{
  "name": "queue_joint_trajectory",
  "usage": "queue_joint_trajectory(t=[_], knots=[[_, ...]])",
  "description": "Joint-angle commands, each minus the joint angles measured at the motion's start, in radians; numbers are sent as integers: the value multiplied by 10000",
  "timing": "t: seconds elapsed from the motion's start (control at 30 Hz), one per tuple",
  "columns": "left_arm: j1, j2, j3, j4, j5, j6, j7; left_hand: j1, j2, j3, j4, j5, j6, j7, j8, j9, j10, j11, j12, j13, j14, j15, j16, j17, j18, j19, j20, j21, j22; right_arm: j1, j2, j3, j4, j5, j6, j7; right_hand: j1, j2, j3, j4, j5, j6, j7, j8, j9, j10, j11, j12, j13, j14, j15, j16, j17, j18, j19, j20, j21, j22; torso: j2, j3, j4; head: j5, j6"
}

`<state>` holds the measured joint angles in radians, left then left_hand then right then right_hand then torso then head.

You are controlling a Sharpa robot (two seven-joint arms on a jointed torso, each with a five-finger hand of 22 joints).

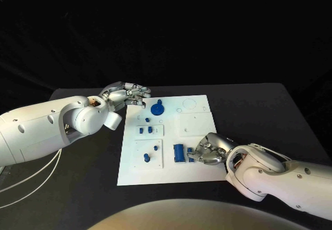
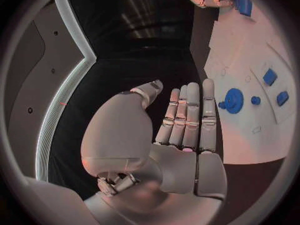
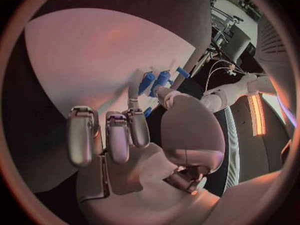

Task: Assemble the parts on the task board

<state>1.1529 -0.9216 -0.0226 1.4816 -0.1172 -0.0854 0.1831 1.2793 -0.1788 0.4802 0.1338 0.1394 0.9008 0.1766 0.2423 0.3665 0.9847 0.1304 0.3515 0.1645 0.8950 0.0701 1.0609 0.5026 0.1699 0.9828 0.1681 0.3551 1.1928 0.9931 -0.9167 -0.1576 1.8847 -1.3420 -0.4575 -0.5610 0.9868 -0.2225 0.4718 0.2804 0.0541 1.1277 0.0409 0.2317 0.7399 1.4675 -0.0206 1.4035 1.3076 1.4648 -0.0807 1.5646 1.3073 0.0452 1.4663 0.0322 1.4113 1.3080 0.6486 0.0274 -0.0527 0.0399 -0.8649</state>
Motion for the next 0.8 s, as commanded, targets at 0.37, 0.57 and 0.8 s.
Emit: queue_joint_trajectory(t=[0.37,0.57,0.8], knots=[[5,-10,7,16,-14,151,36,53,40,-76,-1,34,-34,-18,30,15,-67,-9,-2,16,-48,14,-66,-17,81,8,74,-56,-12,-4,-419,-3,356,-13,388,479,461,-147,-215,-2,-49,38,4,-67,-15,346,-80,33,1662,1060,-52,62,2635,-152,554,-72,11,2229,6,4,-3,34,21],[5,-17,6,11,-20,148,7,54,57,-87,14,47,-40,-17,32,14,-71,-8,2,20,-47,16,-70,-17,81,18,76,-77,-19,-4,-437,-3,278,-4,509,503,461,-118,-231,33,-49,47,4,-66,-16,349,-80,41,1667,1060,-51,62,2635,-153,556,-73,17,2231,7,2,7,41,19],[5,-8,6,3,-22,148,1,54,57,-87,14,47,-40,-17,32,14,-71,-8,2,20,-47,16,-70,-17,81,18,76,-77,-19,-4,-360,-3,95,-4,642,517,629,-104,-243,8,-48,45,-4,-74,-20,349,-86,38,1668,1060,-54,62,2635,-153,555,-75,17,2231,13,3,2,48,-1]])
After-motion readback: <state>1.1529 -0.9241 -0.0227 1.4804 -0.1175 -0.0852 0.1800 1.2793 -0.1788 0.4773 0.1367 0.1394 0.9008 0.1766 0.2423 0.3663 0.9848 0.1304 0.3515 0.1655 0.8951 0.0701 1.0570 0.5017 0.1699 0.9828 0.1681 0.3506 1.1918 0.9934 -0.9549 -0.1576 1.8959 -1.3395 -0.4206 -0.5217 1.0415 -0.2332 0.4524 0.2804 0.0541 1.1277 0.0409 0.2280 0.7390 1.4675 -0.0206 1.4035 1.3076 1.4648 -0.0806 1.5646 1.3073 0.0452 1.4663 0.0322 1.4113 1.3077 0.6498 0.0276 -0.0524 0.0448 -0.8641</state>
